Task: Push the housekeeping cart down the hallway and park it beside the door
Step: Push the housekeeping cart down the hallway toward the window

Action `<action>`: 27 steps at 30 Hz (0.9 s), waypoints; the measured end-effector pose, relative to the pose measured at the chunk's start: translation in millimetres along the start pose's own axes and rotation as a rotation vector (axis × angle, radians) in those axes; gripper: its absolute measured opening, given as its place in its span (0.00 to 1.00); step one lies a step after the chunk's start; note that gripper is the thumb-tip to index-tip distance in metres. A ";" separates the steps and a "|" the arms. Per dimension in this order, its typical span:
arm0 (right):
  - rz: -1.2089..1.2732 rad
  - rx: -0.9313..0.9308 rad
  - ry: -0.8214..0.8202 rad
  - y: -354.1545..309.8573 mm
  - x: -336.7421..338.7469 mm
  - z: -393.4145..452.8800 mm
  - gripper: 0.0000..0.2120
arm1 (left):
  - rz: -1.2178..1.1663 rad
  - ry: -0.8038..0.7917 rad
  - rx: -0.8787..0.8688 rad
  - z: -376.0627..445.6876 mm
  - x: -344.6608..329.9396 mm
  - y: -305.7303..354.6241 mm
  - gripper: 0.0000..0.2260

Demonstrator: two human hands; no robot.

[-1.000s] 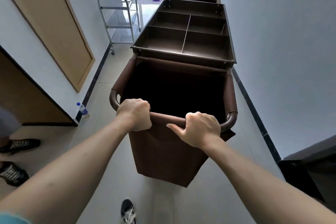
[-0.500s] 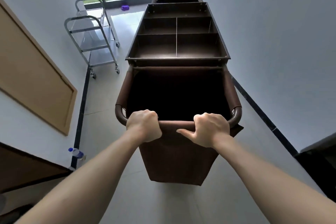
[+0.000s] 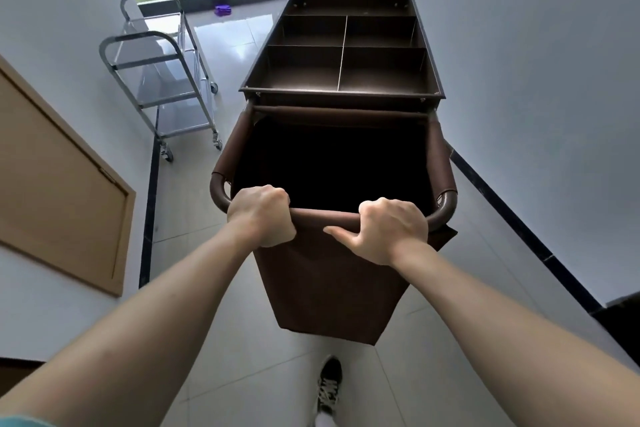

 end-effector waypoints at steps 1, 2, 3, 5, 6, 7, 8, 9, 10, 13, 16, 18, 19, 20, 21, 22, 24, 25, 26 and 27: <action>0.001 -0.006 -0.001 -4.4 -8.8 14.3 0.31 | 0.011 -0.005 -0.008 13.8 -3.3 -11.9 0.10; 0.004 -0.011 0.002 -8.8 -17.3 28.2 0.31 | 0.019 -0.008 -0.016 27.4 -7.0 -23.4 0.10; 0.009 -0.015 0.010 -12.7 -25.3 42.0 0.31 | 0.024 -0.010 -0.022 41.6 -11.2 -35.1 0.09; 0.020 -0.028 0.029 -19.7 -41.2 71.7 0.31 | 0.031 -0.019 -0.020 72.5 -19.3 -60.1 0.06; 0.026 -0.038 0.030 -23.0 -48.8 86.5 0.31 | 0.028 -0.032 -0.016 86.8 -22.4 -71.8 0.05; 0.033 -0.049 0.024 -26.2 -56.6 101.2 0.31 | 0.025 -0.050 -0.011 100.4 -25.4 -83.0 0.04; 0.036 -0.062 0.019 -29.1 -64.7 115.9 0.31 | 0.025 -0.068 -0.008 114.4 -28.8 -93.9 0.04; 0.036 -0.072 0.017 -31.5 -72.6 130.1 0.31 | 0.029 -0.082 -0.009 128.7 -32.5 -104.2 0.04; 0.041 -0.081 0.017 -33.9 -80.2 144.4 0.30 | 0.036 -0.092 -0.013 142.9 -36.6 -114.0 0.05; 0.067 -0.106 0.038 -39.6 -102.2 184.9 0.30 | 0.053 -0.101 -0.025 185.2 -47.6 -141.6 0.05; 0.064 -0.127 0.034 -40.5 -121.8 221.7 0.30 | 0.058 -0.107 -0.032 224.0 -55.8 -163.0 0.05; 0.060 -0.139 0.024 -38.8 -133.8 242.8 0.30 | 0.060 -0.104 -0.046 248.6 -60.9 -172.2 0.04; 0.057 -0.140 0.021 -37.4 -139.4 253.2 0.30 | 0.061 -0.100 -0.058 260.1 -63.4 -175.2 0.04; 0.052 -0.138 0.019 -35.4 -145.0 263.2 0.30 | 0.058 -0.094 -0.069 271.3 -65.7 -177.3 0.04; 0.044 -0.136 0.019 -32.9 -150.4 272.8 0.30 | 0.054 -0.085 -0.079 282.3 -67.4 -179.3 0.04; 0.034 -0.138 0.022 -29.9 -155.0 282.3 0.30 | 0.053 -0.076 -0.089 293.3 -69.0 -180.6 0.04; 0.015 -0.150 0.027 -21.7 -162.9 300.9 0.30 | 0.054 -0.061 -0.108 316.2 -72.4 -182.3 0.05; 0.010 -0.154 0.025 -17.3 -167.1 310.6 0.30 | 0.050 -0.055 -0.115 328.2 -74.0 -182.9 0.05; 0.005 -0.158 0.018 -12.9 -171.7 320.2 0.30 | 0.046 -0.048 -0.122 340.0 -75.5 -183.4 0.05; -0.002 -0.165 0.012 -8.3 -176.7 329.6 0.30 | 0.043 -0.038 -0.129 351.9 -76.8 -183.9 0.06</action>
Point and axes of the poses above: each hand's wrist, its own z-axis towards the middle knuckle, its own x-axis out of the back of the hand, y = z × x, the point moved 10 cm from there along z, towards the middle knuckle, and after that the axes turned 14 degrees about y, right-handed, at the moved point
